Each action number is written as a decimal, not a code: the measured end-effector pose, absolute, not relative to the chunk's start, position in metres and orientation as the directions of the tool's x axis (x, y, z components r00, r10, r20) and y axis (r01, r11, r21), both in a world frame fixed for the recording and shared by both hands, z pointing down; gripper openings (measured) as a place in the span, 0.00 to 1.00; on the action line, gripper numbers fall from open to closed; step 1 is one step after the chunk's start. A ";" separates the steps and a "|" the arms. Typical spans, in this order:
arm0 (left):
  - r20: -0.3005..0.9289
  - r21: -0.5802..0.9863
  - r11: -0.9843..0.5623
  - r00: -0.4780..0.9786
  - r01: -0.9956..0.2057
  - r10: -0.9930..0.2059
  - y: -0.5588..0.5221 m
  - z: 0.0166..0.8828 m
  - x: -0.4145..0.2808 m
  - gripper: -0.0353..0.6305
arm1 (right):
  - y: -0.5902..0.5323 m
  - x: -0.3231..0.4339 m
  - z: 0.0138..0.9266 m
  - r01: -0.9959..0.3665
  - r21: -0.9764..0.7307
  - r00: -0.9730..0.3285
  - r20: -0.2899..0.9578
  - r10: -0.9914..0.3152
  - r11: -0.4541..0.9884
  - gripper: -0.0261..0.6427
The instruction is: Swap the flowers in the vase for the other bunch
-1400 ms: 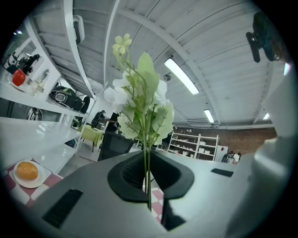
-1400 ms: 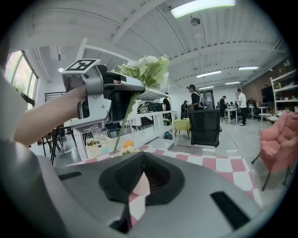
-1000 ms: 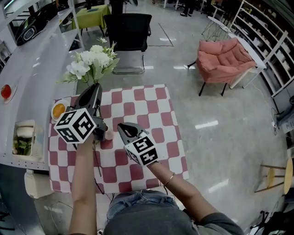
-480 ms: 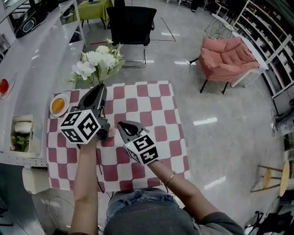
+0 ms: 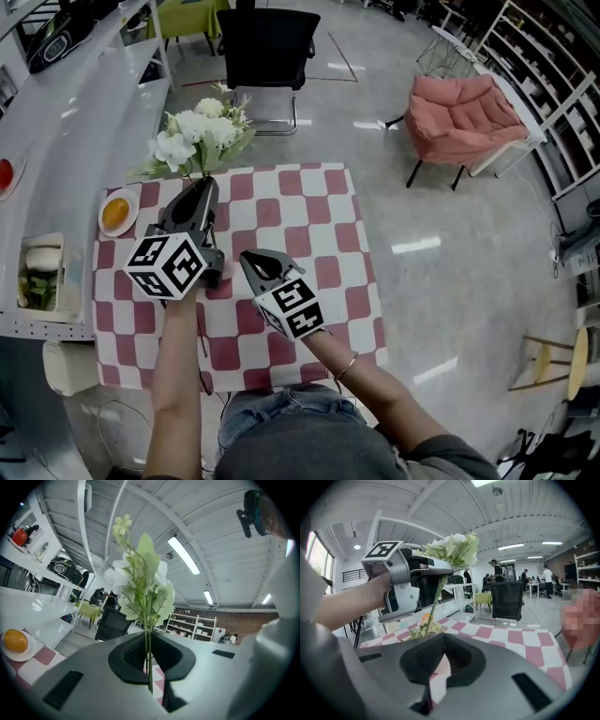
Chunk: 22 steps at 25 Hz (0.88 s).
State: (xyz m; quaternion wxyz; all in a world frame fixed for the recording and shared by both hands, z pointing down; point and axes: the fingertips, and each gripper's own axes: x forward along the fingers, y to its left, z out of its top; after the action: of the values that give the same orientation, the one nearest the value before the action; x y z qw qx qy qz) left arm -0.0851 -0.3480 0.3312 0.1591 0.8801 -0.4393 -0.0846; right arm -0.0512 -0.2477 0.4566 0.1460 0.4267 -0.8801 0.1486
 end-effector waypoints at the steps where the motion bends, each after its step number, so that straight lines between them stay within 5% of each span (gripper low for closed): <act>1: -0.012 0.356 -0.564 0.600 -0.745 -0.800 -0.349 0.330 -0.085 0.09 | -0.248 -0.050 0.457 -0.795 -0.137 -0.592 0.385 -0.708 0.591 0.06; 22: 0.020 0.301 -0.544 0.576 -0.783 -0.817 -0.350 0.360 -0.084 0.09 | -0.249 -0.046 0.467 -0.801 -0.153 -0.586 0.404 -0.702 0.579 0.06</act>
State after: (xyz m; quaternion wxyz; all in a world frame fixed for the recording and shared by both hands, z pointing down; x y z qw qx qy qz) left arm -0.0842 -0.3498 0.3597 0.1399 0.8766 -0.4564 -0.0614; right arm -0.0458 -0.2493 0.4670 0.1516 0.4291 -0.8756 0.1617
